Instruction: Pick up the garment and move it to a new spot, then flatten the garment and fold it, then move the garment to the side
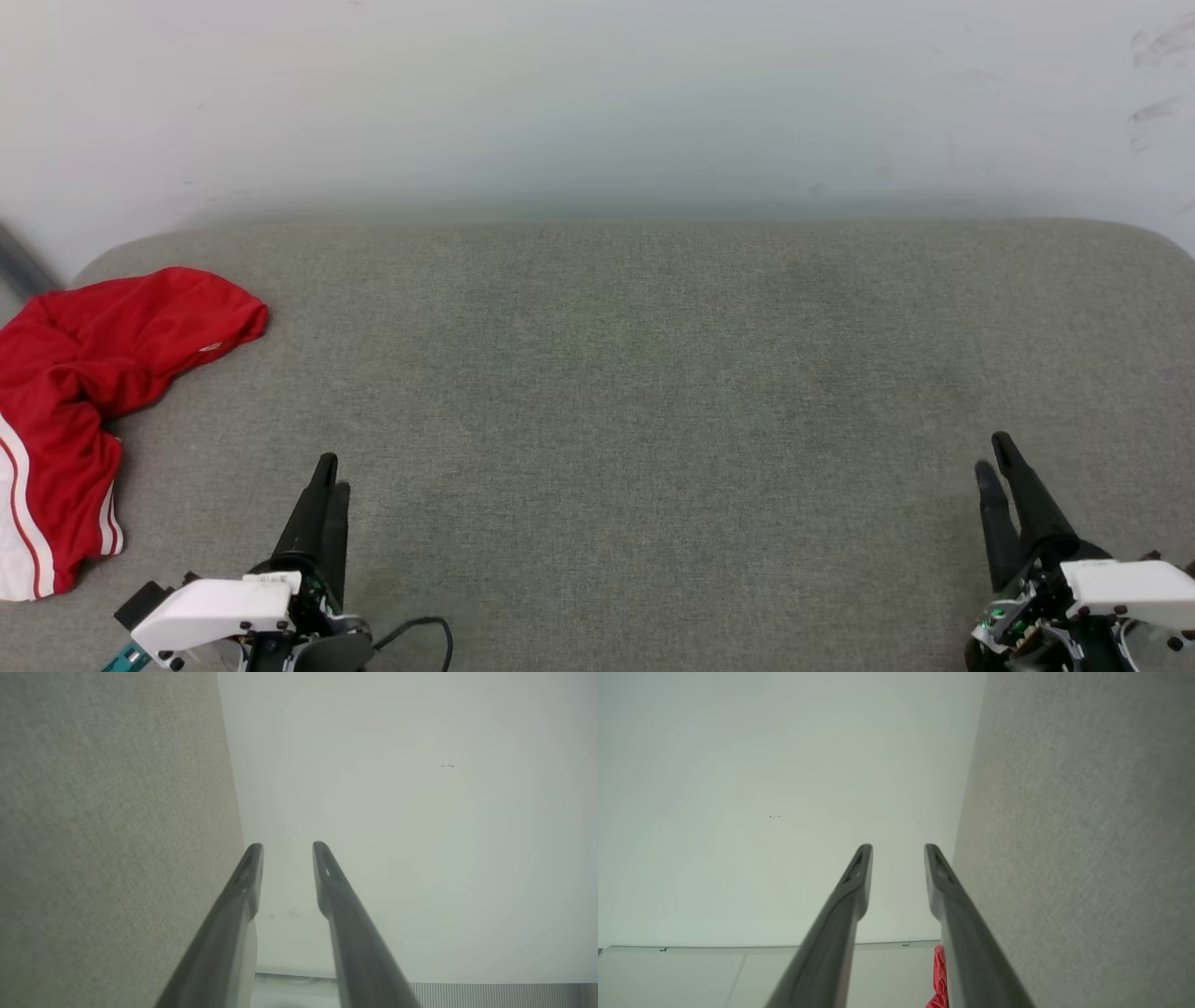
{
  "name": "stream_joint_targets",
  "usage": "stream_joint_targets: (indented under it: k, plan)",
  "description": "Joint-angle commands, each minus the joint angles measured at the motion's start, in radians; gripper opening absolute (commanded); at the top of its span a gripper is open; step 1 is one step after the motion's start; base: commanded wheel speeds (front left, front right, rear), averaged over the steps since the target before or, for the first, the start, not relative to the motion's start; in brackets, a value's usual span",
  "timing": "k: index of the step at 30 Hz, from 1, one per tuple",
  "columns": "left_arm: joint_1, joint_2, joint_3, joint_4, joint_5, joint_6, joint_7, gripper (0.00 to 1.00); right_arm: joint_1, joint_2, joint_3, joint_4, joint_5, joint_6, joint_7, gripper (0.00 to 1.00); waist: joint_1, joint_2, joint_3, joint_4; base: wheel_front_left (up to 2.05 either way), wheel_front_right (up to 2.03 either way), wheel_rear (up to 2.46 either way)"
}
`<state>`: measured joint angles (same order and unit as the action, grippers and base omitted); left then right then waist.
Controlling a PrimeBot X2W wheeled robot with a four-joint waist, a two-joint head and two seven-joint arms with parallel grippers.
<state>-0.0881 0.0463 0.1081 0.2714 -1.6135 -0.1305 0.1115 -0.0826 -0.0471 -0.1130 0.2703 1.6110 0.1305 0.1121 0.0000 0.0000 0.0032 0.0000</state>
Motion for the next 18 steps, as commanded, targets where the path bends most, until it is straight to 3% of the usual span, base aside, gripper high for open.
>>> stream_joint_targets:
  k: [1, 11, 18]
  plan:
    - [-0.013, 0.001, -0.006, -0.012, -0.004, 0.000, -0.005, 1.00, -0.011, -0.001, 0.003, -0.014, 0.000, 0.000, -0.006, 1.00, 0.0000, 0.0000, 0.000, 0.000, 0.00, 0.00, 0.00]
    - [-0.033, 0.002, -0.055, -0.049, -0.026, 0.000, -0.056, 1.00, -0.016, -0.003, 0.031, -0.052, -0.003, 0.000, -0.049, 1.00, 0.0000, 0.0000, 0.001, 0.000, 0.00, 0.00, 0.00]
    - [-0.042, 0.002, -0.085, -0.065, 0.035, 0.000, -0.085, 1.00, -0.020, -0.010, 0.053, -0.070, -0.043, 0.000, -0.081, 1.00, 0.0000, 0.0000, 0.002, 0.001, 0.00, 0.00, 0.00]
